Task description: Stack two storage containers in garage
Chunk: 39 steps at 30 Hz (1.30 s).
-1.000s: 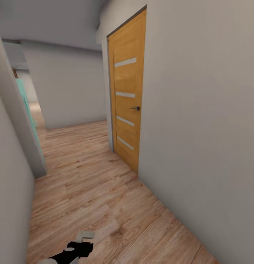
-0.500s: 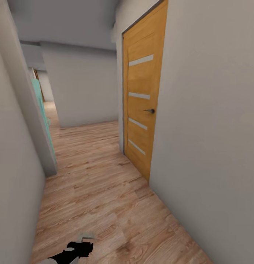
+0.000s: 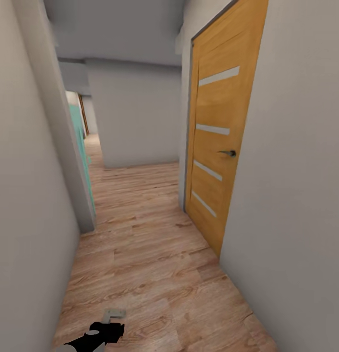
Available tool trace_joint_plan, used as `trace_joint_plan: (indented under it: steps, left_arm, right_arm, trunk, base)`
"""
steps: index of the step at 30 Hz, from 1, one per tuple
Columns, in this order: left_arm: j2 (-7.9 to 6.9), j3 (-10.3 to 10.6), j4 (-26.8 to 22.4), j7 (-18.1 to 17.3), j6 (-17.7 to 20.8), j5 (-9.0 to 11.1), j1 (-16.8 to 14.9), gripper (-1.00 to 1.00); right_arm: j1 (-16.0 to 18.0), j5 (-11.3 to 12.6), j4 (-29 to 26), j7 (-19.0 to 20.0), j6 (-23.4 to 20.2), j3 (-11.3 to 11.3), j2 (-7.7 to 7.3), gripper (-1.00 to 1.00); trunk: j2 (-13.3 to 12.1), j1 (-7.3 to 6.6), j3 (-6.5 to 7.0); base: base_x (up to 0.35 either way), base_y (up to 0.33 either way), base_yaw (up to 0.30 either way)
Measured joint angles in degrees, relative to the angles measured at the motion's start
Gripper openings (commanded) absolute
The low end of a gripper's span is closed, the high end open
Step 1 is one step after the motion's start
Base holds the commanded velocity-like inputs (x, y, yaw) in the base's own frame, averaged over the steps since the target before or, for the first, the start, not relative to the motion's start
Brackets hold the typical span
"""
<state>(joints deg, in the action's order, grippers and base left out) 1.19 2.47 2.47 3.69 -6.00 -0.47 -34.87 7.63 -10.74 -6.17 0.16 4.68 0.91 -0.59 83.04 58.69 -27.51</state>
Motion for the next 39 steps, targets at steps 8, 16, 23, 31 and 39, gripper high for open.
trace_joint_plan:
  steps: [8,16,23,31,39]
  left_arm:
    - [0.00,0.0,0.0,0.0,0.0,0.0,0.0,1.00]
    - [0.00,0.0,0.0,0.0,0.0,0.0,0.0,1.00]
    - [0.00,0.0,0.0,0.0,0.0,0.0,0.0,1.00]
    - [0.00,0.0,0.0,0.0,0.0,0.0,0.0,1.00]
    - [0.01,0.0,0.0,-0.1,0.0,0.0,0.0,1.00]
  right_arm:
    - [0.0,0.0,0.0,0.0,0.0,0.0,0.00,1.00]
    - [0.0,0.0,0.0,0.0,0.0,0.0,-0.12,1.00]
    - [0.0,-0.1,0.0,0.0,0.0,0.0,-0.09,1.00]
    - [0.0,-0.1,0.0,0.0,0.0,0.0,-0.09,1.00]
    - [0.0,-0.1,0.0,0.0,0.0,0.0,-0.17,1.00]
  trunk:
    - [0.0,0.00,0.00]
    - [0.0,0.00,0.00]
    - [0.0,0.00,0.00]
    - [0.0,0.00,0.00]
    - [0.0,0.00,0.00]
  base:
    - [0.338,-0.073,0.291]
    - [0.338,-0.073,0.291]
    - [0.338,-0.073,0.291]
    - [0.338,-0.073,0.291]
    - [0.338,-0.074,0.164]
